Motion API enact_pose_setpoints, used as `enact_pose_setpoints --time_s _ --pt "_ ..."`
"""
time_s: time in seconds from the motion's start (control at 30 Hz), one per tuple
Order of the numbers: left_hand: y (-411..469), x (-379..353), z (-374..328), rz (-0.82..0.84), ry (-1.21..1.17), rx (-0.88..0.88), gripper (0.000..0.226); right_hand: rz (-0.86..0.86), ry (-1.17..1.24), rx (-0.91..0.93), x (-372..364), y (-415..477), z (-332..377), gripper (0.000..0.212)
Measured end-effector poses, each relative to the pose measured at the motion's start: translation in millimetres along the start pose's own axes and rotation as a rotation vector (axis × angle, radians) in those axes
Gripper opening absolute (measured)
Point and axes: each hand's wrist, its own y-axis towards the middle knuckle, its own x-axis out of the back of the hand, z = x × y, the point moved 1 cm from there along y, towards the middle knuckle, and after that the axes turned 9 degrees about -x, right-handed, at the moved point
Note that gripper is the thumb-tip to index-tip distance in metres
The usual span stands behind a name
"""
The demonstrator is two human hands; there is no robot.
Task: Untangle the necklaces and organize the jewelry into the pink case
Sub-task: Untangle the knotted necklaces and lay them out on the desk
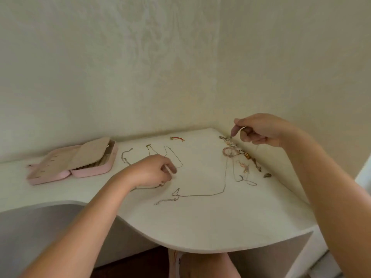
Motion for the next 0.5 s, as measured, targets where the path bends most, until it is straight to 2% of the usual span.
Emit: enact_pose_setpoints --time_s 0.13,0.27,0.33,0.5 --pt "29 -12 -38 -0.154 -0.226 -0.119 0.018 0.025 -0.020 -0.021 -9 3 -3 0.039" --pt "63 -31 -63 -0.189 -0.390 -0.127 0.046 0.032 -0.051 -0.048 -14 7 -6 0.040" --pt "74 -39 -70 -0.180 -0.452 -0.120 0.053 0.043 -0.046 -0.062 -16 9 -7 0.041" --pt "93 -57 -80 -0.214 -0.505 -0.131 0.048 0.058 -0.057 -0.087 -18 18 -11 0.045"
